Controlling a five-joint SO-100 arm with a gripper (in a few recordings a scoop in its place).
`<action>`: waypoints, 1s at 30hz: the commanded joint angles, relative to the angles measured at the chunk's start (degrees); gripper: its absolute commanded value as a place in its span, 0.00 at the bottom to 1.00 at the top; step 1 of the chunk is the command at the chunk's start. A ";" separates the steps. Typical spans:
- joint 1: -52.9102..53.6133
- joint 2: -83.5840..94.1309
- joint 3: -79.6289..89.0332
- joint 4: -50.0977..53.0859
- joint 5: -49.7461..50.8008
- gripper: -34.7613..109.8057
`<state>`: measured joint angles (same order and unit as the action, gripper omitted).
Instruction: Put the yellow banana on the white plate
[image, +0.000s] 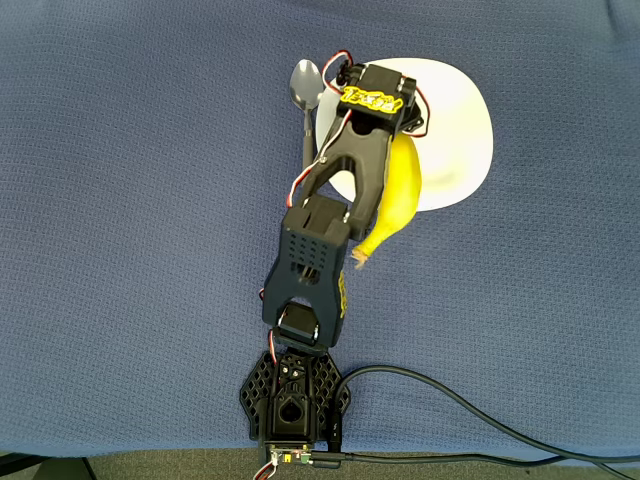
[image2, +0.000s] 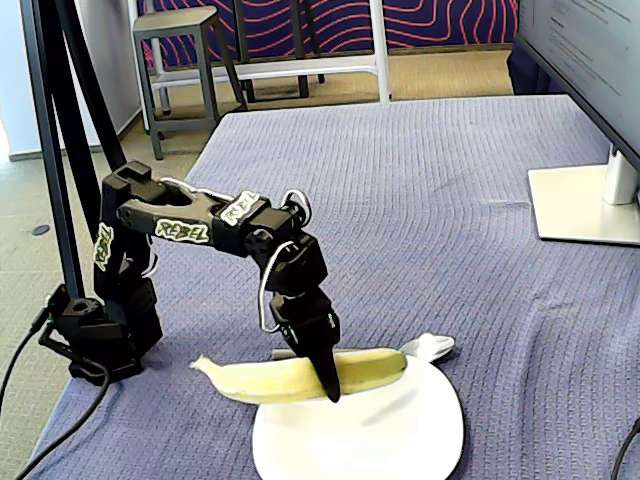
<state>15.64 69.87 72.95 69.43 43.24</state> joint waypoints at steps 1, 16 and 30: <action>-0.26 0.70 -8.17 1.41 1.05 0.24; 2.29 -4.66 -16.70 3.87 0.09 0.24; 6.50 -14.06 -24.08 4.39 0.35 0.25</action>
<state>21.53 55.28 55.46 74.18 43.95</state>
